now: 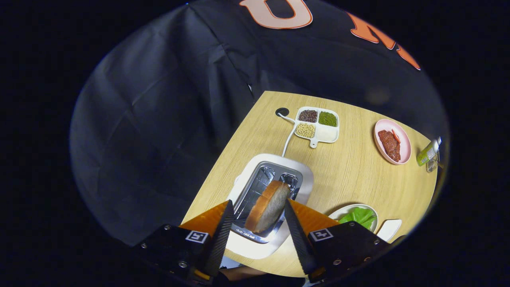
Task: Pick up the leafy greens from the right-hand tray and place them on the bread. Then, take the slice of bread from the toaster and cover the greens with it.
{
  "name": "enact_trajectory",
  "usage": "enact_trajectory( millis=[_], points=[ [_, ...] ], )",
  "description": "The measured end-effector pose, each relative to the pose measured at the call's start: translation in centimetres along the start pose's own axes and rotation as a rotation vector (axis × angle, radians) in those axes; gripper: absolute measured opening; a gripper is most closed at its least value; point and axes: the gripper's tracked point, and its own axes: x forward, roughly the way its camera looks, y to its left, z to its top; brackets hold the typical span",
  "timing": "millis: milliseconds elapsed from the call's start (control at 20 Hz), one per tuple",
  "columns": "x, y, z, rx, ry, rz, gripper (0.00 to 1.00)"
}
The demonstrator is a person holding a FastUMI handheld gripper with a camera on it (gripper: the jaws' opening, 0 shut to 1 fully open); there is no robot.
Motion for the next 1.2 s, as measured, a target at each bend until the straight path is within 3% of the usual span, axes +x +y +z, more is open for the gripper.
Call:
enact_trajectory(
  millis=[50,300,550,700,1200],
  points=[
    [0.4,0.0,-0.1,0.001,0.007,-0.009,0.75],
    [2.1,-0.9,-1.7,0.008,0.044,-0.035,0.42],
    [1.4,-2.3,-0.8,0.055,-0.025,-0.037,0.17],
    [-0.3,-2.5,-0.4,0.088,-0.078,0.004,0.12],
    [-8.3,-6.8,-0.8,0.175,-0.254,0.139,0.12]
  ],
)
